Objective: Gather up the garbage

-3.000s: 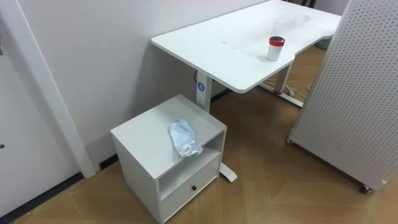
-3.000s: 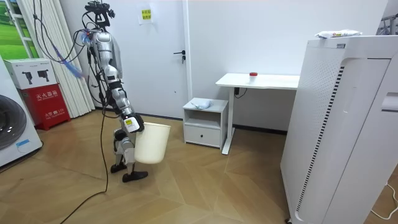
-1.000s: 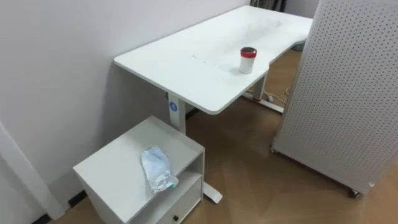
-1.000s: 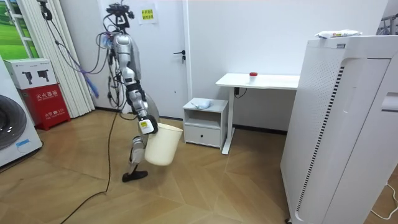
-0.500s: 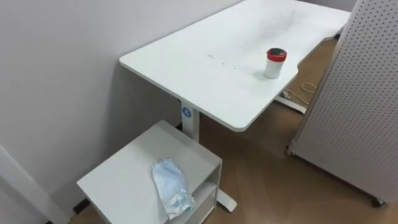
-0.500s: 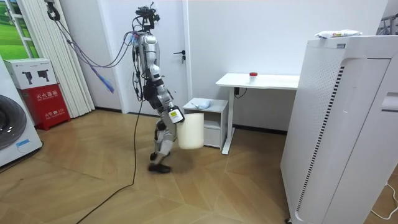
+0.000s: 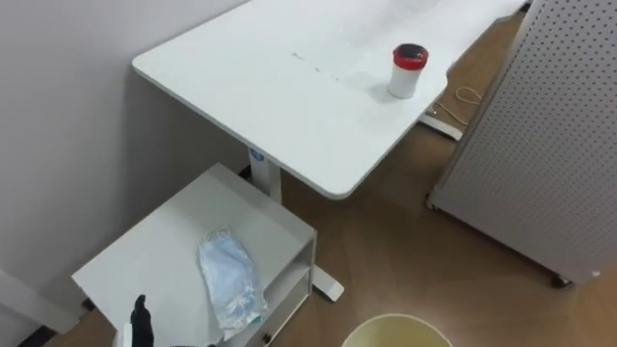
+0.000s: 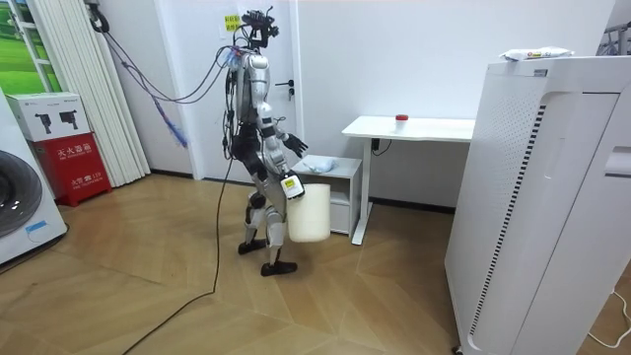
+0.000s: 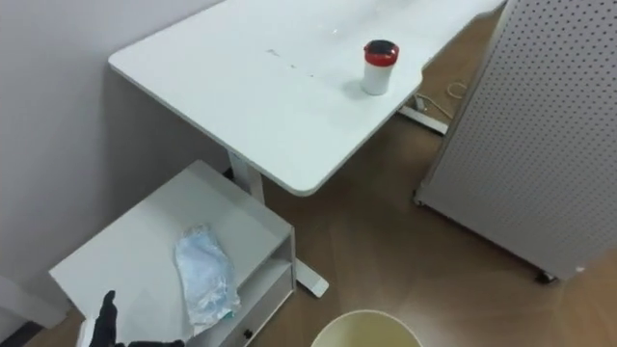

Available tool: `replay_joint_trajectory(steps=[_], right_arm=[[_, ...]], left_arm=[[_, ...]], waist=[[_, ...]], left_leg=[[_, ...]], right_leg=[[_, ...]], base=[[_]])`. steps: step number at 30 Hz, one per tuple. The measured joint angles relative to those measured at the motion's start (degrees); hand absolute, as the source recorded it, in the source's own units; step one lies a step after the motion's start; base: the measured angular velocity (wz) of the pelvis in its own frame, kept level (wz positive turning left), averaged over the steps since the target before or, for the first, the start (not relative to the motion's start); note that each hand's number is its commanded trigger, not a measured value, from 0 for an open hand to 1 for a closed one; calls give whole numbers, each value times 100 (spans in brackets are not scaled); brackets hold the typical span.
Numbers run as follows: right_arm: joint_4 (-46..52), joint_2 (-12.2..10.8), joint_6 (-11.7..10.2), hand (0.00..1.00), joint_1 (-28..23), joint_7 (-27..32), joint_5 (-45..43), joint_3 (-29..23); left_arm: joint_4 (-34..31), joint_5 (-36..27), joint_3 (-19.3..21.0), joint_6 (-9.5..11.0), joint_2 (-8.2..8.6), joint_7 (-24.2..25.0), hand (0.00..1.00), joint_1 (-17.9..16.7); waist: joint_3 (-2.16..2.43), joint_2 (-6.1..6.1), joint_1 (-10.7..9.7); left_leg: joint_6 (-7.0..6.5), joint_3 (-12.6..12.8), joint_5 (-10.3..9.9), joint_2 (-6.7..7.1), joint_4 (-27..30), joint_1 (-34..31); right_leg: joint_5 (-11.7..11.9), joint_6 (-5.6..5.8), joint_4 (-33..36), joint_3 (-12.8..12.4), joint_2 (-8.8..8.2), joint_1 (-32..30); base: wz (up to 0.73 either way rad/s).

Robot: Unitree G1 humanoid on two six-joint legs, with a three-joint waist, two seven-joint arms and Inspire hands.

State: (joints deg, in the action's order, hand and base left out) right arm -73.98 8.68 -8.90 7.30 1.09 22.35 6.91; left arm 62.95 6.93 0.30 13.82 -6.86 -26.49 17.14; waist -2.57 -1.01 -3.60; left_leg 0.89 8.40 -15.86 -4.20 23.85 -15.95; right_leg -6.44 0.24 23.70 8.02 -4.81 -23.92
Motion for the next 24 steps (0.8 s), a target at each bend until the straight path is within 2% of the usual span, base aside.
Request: replay_joint_trajectory(steps=[1, 3, 5, 8, 11, 16, 19, 23, 24], right_arm=[[-12, 1, -7, 100, 34, 0, 0, 22], [-24, -7, -32, 100, 205, -6, -8, 58], [-22, -4, -33, 100, 304, -33, -4, 96], [-20, 32, -35, 100, 473, -49, 2, 144], [-20, 58, -50, 100, 597, -44, 6, 316], [25, 103, -165, 100, 659, -5, 41, 537], [177, 93, -196, 100, 685, 63, 154, 735], [441, 97, -208, 100, 697, 152, 266, 946], [476, 102, -207, 100, 698, 191, 324, 984]], left_arm=[[1, -1, -1, 2, -18, -37, 0, 57], [46, 8, -2, 14, -170, -118, 0, 288], [120, 30, -3, 20, -262, -252, 0, 534], [121, 70, -62, 20, -341, -517, 0, 779], [122, 69, -73, 26, -345, -733, 0, 893], [201, 67, -404, 50, -392, -981, 0, 1128], [282, 56, -563, 54, -424, -1194, 0, 1251], [371, 67, -915, 53, -466, -1323, 0, 1395], [371, 75, -989, 53, -465, -1330, 0, 1418]], waist=[[-8, -4, -27], [-67, 10, -97], [-97, 27, -129], [-149, 110, -171], [-161, 124, -255], [-175, 112, -335], [-184, 106, -461], [-251, 88, -611], [-281, 94, -650]], left_leg=[[-1, 8, 0, 9, 11, -51], [-4, 1, 1, 4, 146, -275], [-11, -2, -5, -14, 248, -523], [-13, -48, -9, -21, 409, -881], [-6, -69, -3, -33, 494, -1055], [-2, -65, 0, -29, 583, -1271], [-4, -59, 1, -34, 768, -1466], [-16, -54, -13, -55, 1030, -1731], [-18, -55, -58, -82, 1120, -1782]], right_leg=[[3, 2, 24, -1, -16, -56], [75, -12, 39, 11, -23, -233], [108, -35, 99, 27, -26, -441], [170, -72, 153, 35, -19, -734], [178, -83, 196, 35, -10, -885], [180, -87, 280, 22, -28, -1104], [166, -90, 407, -2, -38, -1295], [138, -113, 568, -5, -55, -1505], [115, -120, 622, -1, -41, -1536]], base=[[-4], [-4], [2], [0], [0], [0], [0], [2], [0]])
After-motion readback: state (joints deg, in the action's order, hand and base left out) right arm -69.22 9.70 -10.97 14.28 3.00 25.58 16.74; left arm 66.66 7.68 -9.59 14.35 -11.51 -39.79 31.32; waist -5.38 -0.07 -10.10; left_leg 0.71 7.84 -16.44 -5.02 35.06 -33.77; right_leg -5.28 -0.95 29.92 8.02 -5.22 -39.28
